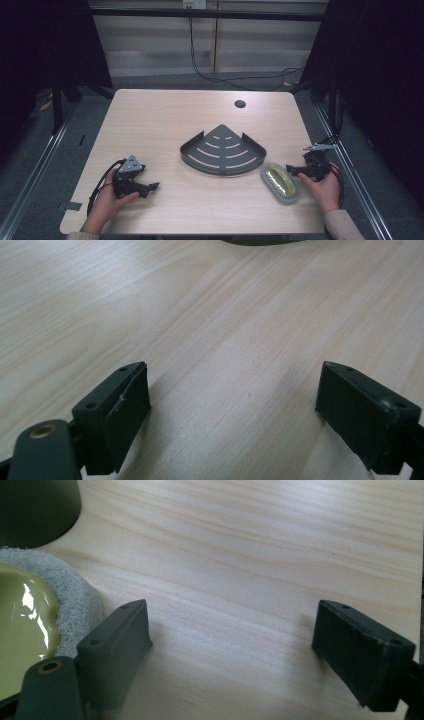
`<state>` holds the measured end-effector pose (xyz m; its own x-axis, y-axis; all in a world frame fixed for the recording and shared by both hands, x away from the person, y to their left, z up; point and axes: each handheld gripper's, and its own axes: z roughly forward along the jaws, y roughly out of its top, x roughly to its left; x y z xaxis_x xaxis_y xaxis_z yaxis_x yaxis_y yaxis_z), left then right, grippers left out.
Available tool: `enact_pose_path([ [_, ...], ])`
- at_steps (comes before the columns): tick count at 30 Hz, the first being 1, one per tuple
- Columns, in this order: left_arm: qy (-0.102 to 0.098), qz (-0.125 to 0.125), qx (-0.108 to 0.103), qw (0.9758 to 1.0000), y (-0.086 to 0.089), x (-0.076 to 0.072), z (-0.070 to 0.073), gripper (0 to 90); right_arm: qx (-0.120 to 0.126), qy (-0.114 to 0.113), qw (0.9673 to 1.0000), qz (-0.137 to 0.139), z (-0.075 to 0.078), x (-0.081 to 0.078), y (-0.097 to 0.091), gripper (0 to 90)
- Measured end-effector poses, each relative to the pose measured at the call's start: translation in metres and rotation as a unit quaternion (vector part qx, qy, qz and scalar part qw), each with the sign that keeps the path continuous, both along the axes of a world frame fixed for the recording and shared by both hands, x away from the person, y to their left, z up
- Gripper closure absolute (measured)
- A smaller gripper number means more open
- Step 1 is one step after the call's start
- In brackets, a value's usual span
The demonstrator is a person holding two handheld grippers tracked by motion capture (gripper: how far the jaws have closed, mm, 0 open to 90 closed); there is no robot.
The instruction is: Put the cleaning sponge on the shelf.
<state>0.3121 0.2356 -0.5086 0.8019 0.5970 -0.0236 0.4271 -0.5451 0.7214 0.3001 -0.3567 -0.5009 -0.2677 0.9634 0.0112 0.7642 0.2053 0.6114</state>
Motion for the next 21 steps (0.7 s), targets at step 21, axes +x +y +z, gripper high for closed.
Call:
enact_pose_path([
  [21,0.000,0.000,0.000,1.0000,0.000,0.000,0.000,13.4,-0.012,0.039,0.9991,0.002,0.025,0.005,-0.004,21.5],
])
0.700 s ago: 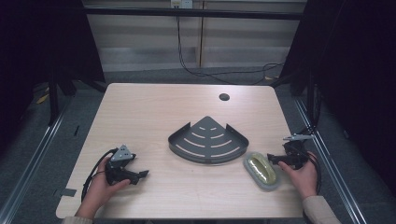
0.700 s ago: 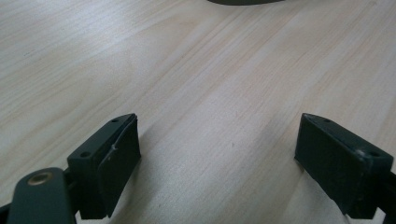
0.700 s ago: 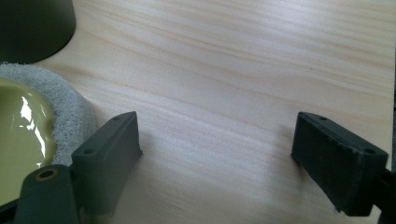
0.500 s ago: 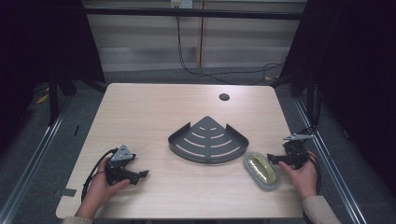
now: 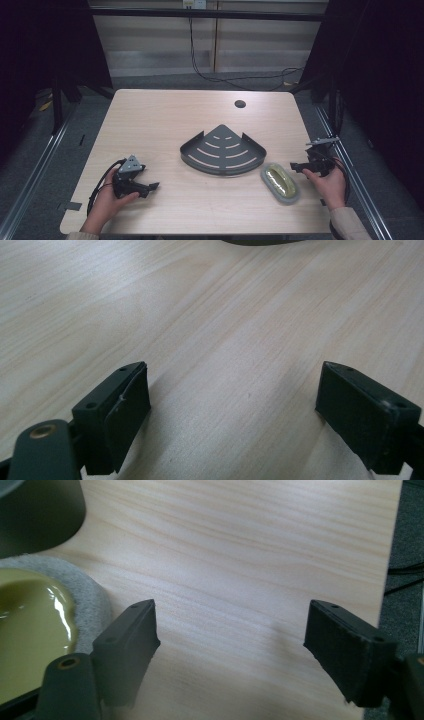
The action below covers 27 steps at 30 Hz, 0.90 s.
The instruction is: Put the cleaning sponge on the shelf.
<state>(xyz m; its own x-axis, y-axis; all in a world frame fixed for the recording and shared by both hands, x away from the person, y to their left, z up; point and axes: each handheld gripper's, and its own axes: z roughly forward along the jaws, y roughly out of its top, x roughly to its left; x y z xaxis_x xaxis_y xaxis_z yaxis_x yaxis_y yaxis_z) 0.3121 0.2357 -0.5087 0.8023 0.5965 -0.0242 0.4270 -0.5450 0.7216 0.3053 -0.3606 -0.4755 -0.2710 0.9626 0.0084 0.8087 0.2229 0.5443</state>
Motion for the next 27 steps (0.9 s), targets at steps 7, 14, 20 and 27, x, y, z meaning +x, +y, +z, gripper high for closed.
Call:
enact_pose_path([
  [7,0.000,-0.001,0.000,1.0000,0.000,0.000,0.000,13.3,-0.003,0.037,0.9993,0.004,0.030,0.004,-0.001,24.4],
  [14,0.000,0.000,0.000,1.0000,0.000,0.000,0.000,13.3,-0.013,0.074,0.9966,0.034,0.043,0.007,0.013,27.4],
  [20,0.000,0.000,0.000,1.0000,0.000,0.000,0.000,13.3,-0.012,0.091,0.9945,0.051,0.048,0.010,0.022,28.2],
  [27,0.000,0.000,0.000,1.0000,0.000,0.000,0.000,13.3,-0.025,0.103,0.9920,0.068,0.059,0.012,0.034,28.4],
])
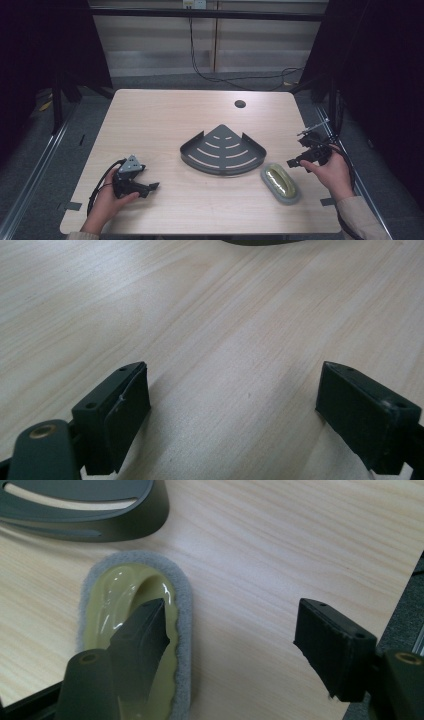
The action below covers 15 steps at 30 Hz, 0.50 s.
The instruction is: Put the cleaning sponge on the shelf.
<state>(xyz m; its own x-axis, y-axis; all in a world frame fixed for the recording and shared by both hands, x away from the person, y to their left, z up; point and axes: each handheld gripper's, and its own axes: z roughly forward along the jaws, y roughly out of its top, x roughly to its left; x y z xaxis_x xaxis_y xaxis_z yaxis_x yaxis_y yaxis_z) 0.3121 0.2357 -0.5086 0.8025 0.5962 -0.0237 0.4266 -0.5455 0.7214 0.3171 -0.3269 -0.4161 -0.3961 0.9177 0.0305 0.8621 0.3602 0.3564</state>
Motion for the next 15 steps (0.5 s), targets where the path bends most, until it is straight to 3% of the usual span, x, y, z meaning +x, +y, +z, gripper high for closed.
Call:
enact_pose_path([
  [5,0.000,0.000,0.000,1.0000,0.000,0.000,0.000,13.3,-0.003,0.008,0.9999,0.013,0.005,0.000,0.006,29.2],
  [15,0.000,-0.001,0.000,1.0000,0.000,0.000,0.000,13.3,0.007,0.024,0.9996,0.011,0.009,-0.001,0.016,31.7],
])
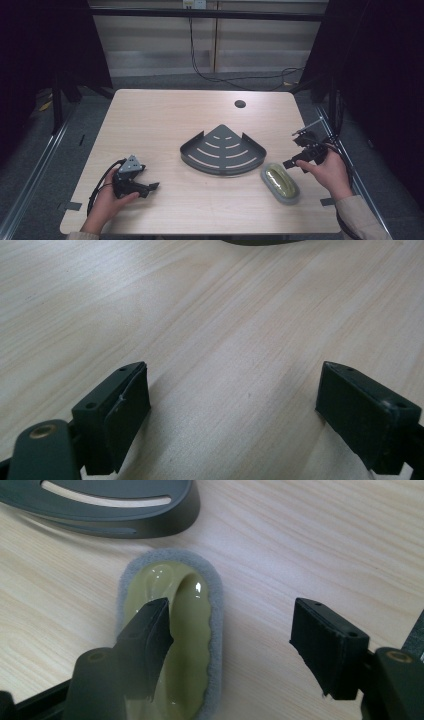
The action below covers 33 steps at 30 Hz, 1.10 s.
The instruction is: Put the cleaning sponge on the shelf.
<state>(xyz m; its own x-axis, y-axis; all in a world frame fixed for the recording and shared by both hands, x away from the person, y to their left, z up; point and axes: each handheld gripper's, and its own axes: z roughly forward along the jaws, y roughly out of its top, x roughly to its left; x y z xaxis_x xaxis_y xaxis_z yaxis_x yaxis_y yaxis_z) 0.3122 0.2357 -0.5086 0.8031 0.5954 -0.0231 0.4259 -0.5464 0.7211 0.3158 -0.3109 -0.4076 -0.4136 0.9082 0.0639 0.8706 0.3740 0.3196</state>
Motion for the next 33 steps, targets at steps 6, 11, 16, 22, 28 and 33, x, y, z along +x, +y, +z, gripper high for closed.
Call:
enact_pose_path([
  [6,0.000,0.000,0.000,1.0000,0.000,0.000,0.000,13.3,0.000,0.000,1.0000,0.009,0.002,-0.001,0.006,33.6],
  [11,0.000,0.000,0.000,1.0000,0.000,0.000,0.000,13.3,-0.002,0.009,0.9998,0.019,0.001,-0.002,0.014,36.2],
  [16,0.000,0.000,0.000,1.0000,0.000,0.000,0.000,13.3,-0.004,0.018,0.9995,0.026,-0.001,-0.002,0.020,38.7],
  [22,0.000,0.000,0.000,1.0000,0.000,0.000,0.000,13.3,-0.008,0.028,0.9990,0.035,-0.001,-0.004,0.027,39.8],
  [28,0.000,0.000,0.000,1.0000,0.000,0.000,0.000,13.3,-0.009,0.038,0.9983,0.044,-0.004,-0.007,0.029,42.4],
  [33,0.000,0.000,0.000,1.0000,0.000,0.000,0.000,13.3,-0.008,0.046,0.9979,0.044,-0.008,-0.008,0.030,44.7],
])
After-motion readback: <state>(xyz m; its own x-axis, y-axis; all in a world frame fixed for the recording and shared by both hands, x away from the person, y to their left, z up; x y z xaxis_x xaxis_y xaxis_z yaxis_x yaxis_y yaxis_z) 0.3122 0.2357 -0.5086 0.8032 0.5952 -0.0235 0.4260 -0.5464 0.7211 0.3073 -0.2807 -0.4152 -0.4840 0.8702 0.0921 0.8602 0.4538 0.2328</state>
